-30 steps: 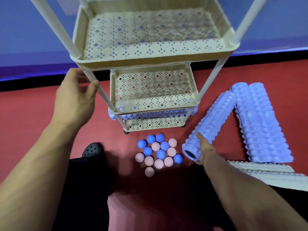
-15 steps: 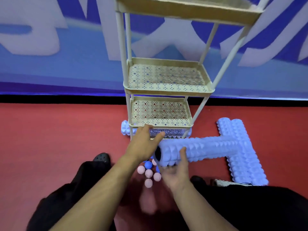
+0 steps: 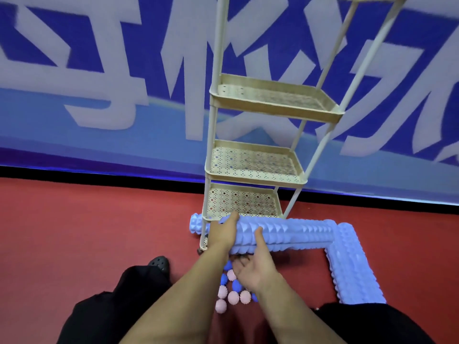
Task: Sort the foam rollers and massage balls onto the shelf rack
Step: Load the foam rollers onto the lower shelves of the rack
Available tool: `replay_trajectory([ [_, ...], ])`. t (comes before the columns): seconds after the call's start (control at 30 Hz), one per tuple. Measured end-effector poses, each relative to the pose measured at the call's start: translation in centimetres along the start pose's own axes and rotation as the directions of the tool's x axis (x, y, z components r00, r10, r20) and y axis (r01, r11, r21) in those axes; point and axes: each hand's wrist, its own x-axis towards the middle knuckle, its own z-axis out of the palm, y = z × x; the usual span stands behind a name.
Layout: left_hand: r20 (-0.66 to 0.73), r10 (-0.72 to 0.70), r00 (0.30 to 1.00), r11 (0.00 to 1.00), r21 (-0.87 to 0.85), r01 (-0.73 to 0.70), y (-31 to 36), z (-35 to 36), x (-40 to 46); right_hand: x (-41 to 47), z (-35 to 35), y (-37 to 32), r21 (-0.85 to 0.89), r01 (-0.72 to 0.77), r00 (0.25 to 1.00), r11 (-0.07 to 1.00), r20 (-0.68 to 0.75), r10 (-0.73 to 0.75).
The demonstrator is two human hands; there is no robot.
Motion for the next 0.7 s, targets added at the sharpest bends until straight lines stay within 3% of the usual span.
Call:
replay_trajectory([
  [0.07,-0.059,0.025,0.998,0.997,0.077,-0.02,1.2,0.0,-0.5,-0.3,-1.1,-1.1,-0.225,-0.011,0.996,0.974,-0.084,-0.008],
  [0.17,-0.109,0.115,0.987,0.979,0.181,-0.094,2.9,-0.7,-0.7,-0.8,-3.2,-3.4,-0.519,0.131,0.95,0.845,-0.179,-0.257],
  [0.27,-0.025,0.205,0.979,0.95,0.247,-0.192,4.7,-1.2,-0.8,-2.0,-4.8,-6.5,-0.719,0.218,0.881,0.66,-0.146,-0.45],
  [0.37,0.095,0.258,0.962,0.902,0.334,-0.275,6.1,-1.5,-0.8,-3.2,-5.5,-9.2,-0.892,0.236,0.832,0.385,-0.019,-0.554],
  [0.43,0.176,0.296,0.939,0.875,0.343,-0.34,6.4,-1.9,-0.2,-3.6,-5.6,-10.2,-0.959,0.209,0.813,0.189,0.063,-0.579],
  [0.7,0.373,0.35,0.859,0.862,0.231,-0.451,6.6,-5.0,1.1,-2.5,-6.1,-11.6,-0.958,0.195,0.881,-0.209,0.265,-0.393],
])
